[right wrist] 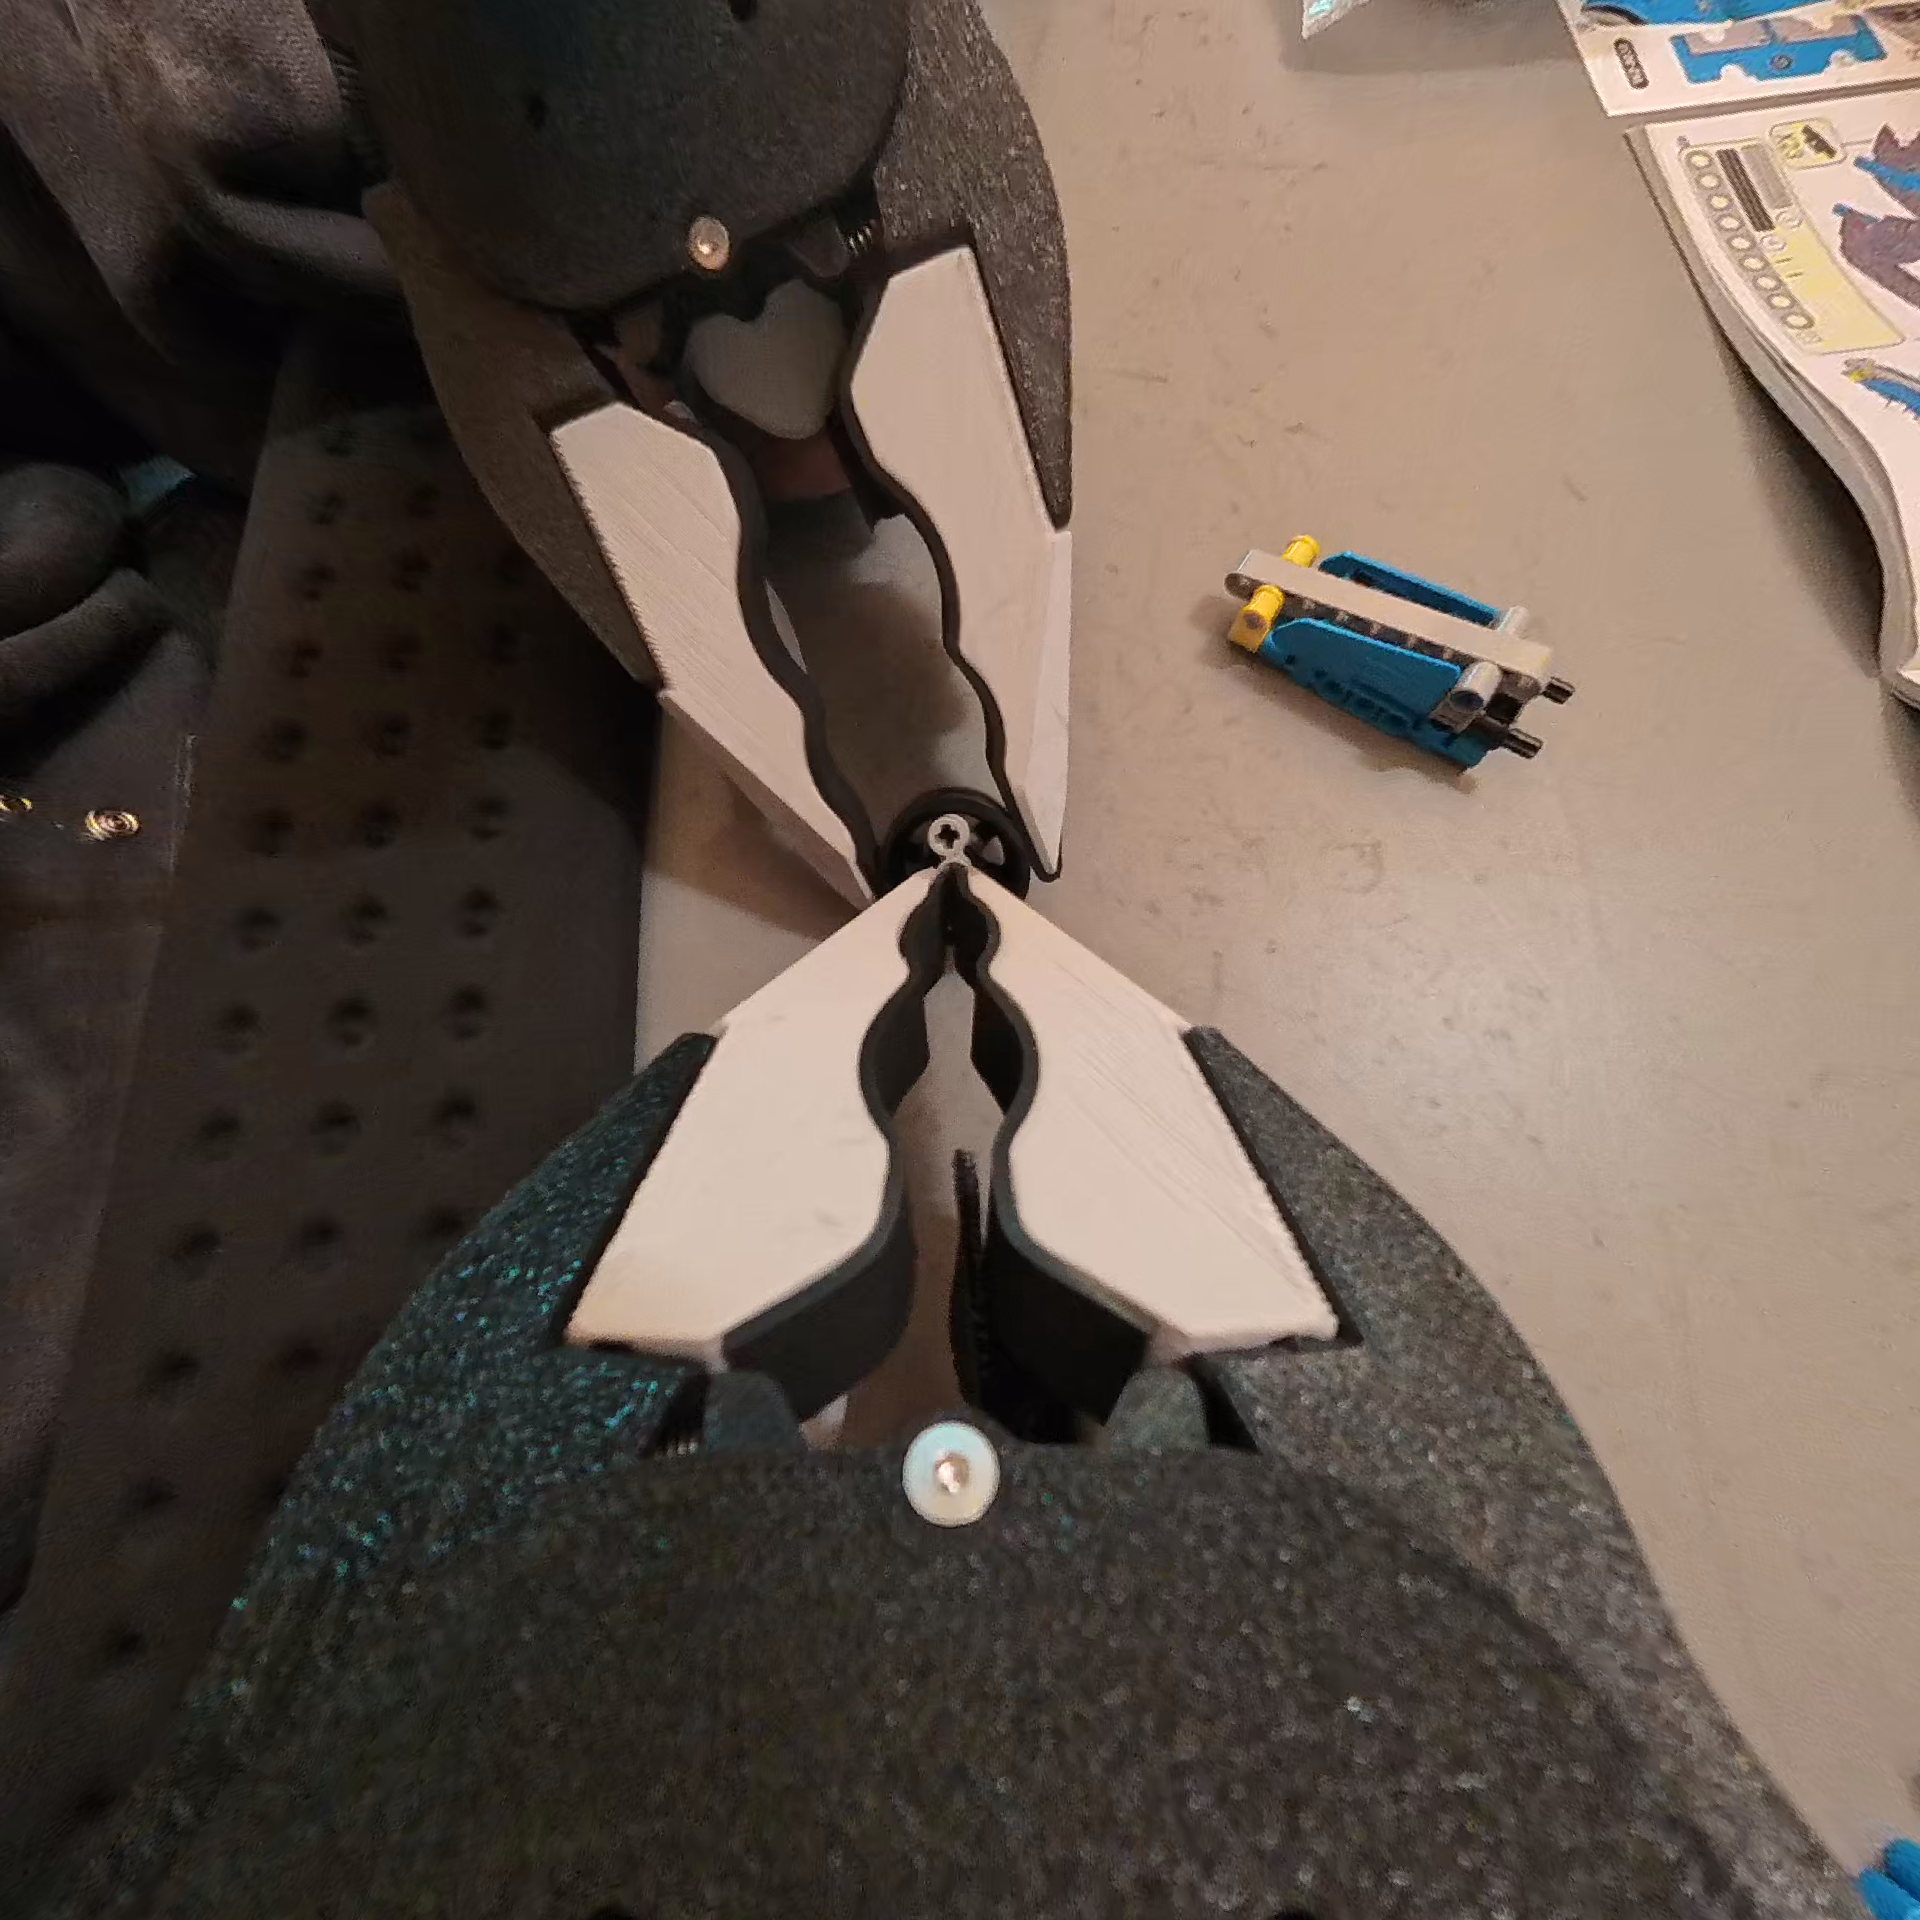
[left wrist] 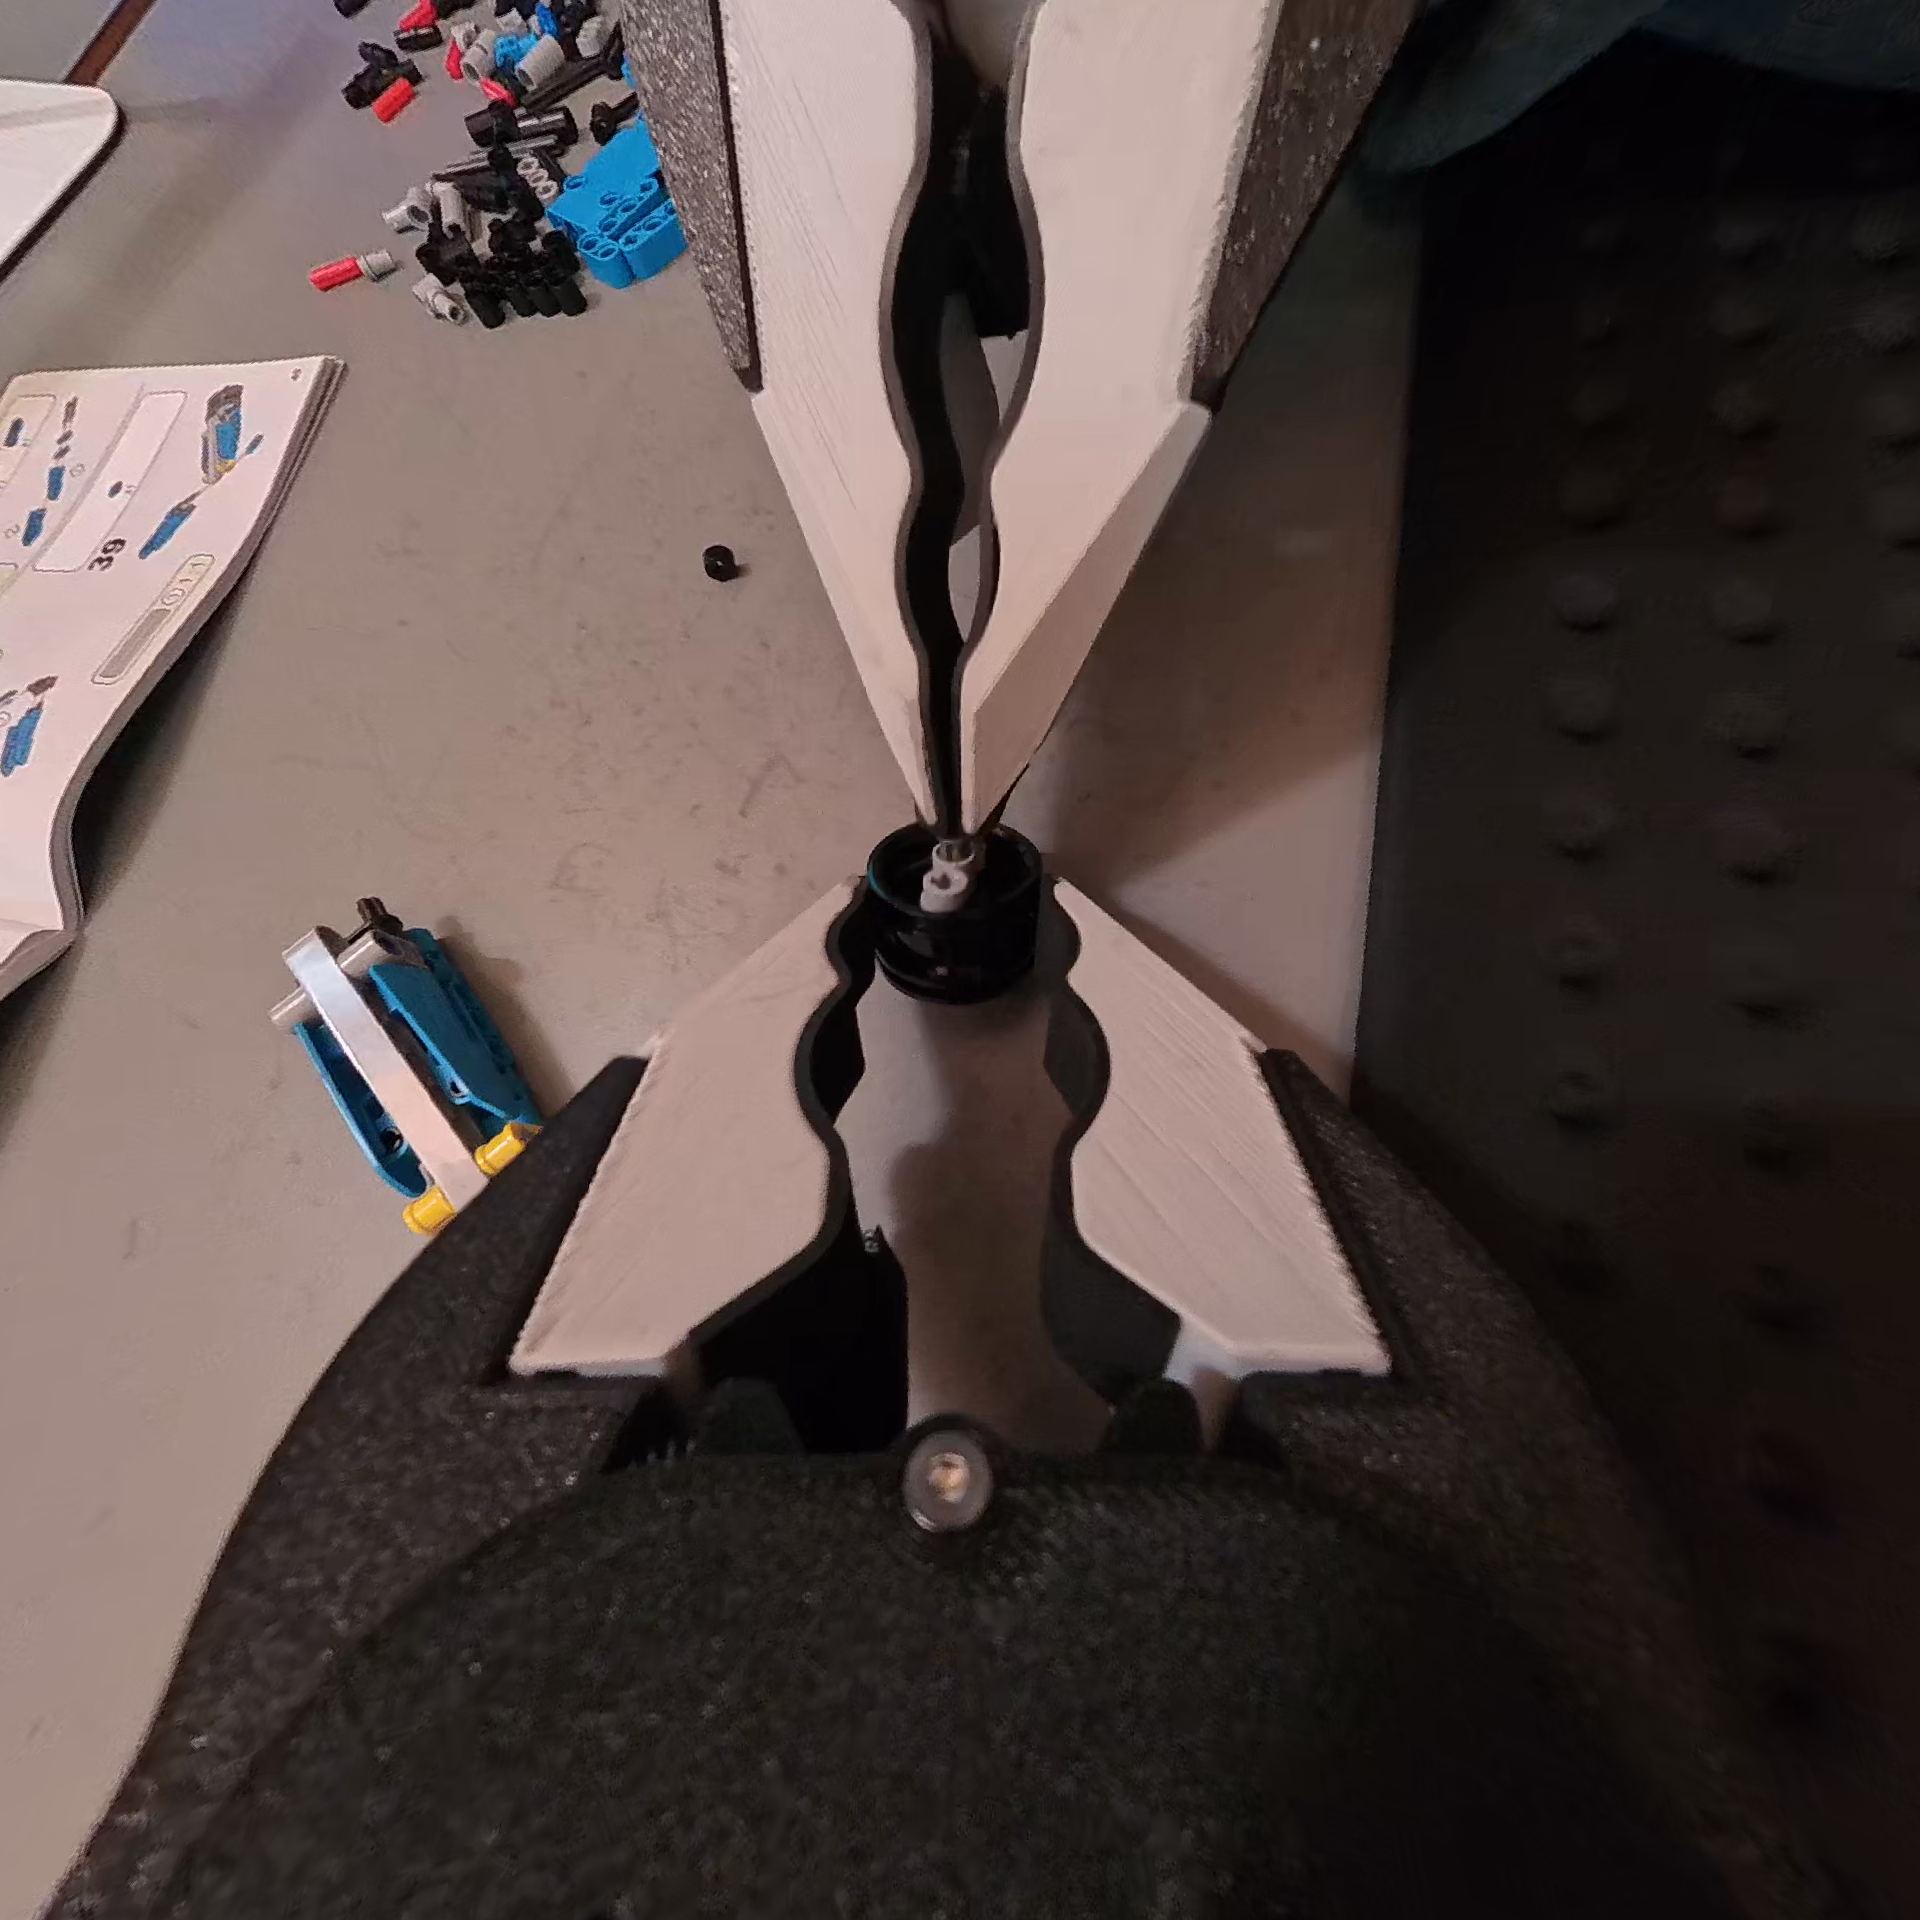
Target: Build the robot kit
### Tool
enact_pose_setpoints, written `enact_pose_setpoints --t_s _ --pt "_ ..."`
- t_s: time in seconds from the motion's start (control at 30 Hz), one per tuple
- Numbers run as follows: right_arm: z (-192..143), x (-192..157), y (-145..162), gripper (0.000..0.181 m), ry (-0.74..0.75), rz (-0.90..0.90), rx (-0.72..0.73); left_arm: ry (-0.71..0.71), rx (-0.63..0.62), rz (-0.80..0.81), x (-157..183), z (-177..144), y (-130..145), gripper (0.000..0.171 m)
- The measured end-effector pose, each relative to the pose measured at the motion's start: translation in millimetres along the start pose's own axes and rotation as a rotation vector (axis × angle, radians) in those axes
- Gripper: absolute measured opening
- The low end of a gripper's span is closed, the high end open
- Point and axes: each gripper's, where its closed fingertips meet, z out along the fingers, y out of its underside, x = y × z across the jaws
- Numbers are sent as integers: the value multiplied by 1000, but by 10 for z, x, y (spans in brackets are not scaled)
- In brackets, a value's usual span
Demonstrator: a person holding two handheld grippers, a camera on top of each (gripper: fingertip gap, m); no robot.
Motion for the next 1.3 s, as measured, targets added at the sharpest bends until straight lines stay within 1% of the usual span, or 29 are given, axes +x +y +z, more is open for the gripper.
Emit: enact_pose_setpoints --t_s 0.33,0.5,0.57,0.7,0.87,0.93,1.0,1.03,1.07,1.1,1.13,1.17,1.27,1.3 --pt "23 -3 2 0 30 -3 -103 -15 -10 16 -3 6 6 29" --pt "23 7 11 0 40 9 -272 -25 -9 23 -12 6 1 28" --pt "25 8 11 0 30 29 -314 -38 -10 34 -20 4 1 28" --pt "34 9 4 0 23 43 -316 -63 -14 59 -31 -3 4 28" --pt "27 14 -3 0 16 32 -242 -100 -15 96 -59 -9 1 28" --pt "-30 22 -47 0 -34 91 -129 -156 25 160 -93 -53 -75 30" --pt "-164 49 -107 0 -80 154 23 -256 73 229 -185 -145 -179 30" --pt "-234 88 -177 9 -93 195 129 -286 91 271 -195 -177 -212 30" --pt "-302 109 -270 24 -123 245 240 -309 115 319 -185 -202 -259 30" --pt "-345 95 -330 34 -172 294 303 -334 144 365 -174 -230 -318 30" --pt "-345 54 -343 41 -223 317 300 -353 167 399 -162 -256 -367 30" --pt "-323 20 -344 41 -253 318 285 -371 188 421 -159 -284 -409 30" --pt "-293 1 -373 37 -270 318 297 -393 216 456 -148 -326 -452 30" --pt "-312 13 -387 33 -269 321 309 -410 223 470 -148 -345 -477 31"
